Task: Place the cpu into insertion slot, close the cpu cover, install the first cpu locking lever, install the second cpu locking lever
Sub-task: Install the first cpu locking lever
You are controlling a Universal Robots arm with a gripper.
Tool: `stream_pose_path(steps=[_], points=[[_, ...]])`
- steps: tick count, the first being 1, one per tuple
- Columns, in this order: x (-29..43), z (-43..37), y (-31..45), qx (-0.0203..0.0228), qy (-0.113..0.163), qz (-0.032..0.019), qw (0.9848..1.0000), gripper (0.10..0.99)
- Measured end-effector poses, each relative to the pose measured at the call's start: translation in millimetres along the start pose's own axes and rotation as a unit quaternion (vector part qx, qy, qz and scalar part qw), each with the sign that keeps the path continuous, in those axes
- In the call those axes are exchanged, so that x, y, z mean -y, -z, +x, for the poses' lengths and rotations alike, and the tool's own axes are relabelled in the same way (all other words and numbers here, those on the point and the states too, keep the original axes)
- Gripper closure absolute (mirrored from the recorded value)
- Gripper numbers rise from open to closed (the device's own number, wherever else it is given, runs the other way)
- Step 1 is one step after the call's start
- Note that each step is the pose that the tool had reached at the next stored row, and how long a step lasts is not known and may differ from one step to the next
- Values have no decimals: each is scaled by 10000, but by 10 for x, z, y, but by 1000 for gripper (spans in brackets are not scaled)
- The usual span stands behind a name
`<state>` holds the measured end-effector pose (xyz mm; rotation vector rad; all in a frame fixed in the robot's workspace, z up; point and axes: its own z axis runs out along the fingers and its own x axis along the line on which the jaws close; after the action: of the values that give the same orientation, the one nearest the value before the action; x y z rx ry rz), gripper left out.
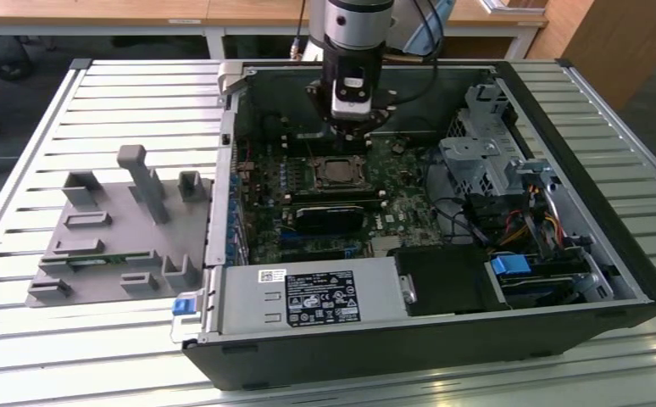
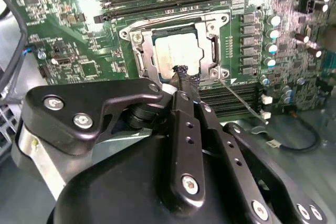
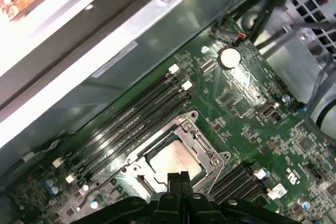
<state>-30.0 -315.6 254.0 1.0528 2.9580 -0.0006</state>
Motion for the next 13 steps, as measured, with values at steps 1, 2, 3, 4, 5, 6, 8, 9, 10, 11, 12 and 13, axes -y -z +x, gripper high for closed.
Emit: stream_pose_path(steps=[1, 2, 3, 4, 5, 6, 8, 9, 10, 11, 12, 13], points=[[0, 0, 0, 0, 68, 0, 10000, 980], [0, 0, -1, 0, 131, 0, 9999, 980], [0, 0, -1, 0, 192, 0, 9998, 980], [0, 0, -1, 0, 253, 0, 9997, 980], [0, 0, -1, 0, 313, -1, 9995, 980], [0, 0, -1, 0, 371, -1, 9993, 980], [0, 0, -2, 0, 491, -1, 9988, 980], [0, 0, -2, 0, 548, -1, 9985, 980], [0, 0, -3, 0, 604, -1, 9982, 980], [0, 0, -3, 0, 659, -1, 9978, 980], [0, 0, -3, 0, 716, -1, 9974, 980], [0, 0, -4, 0, 770, -2, 9970, 980]])
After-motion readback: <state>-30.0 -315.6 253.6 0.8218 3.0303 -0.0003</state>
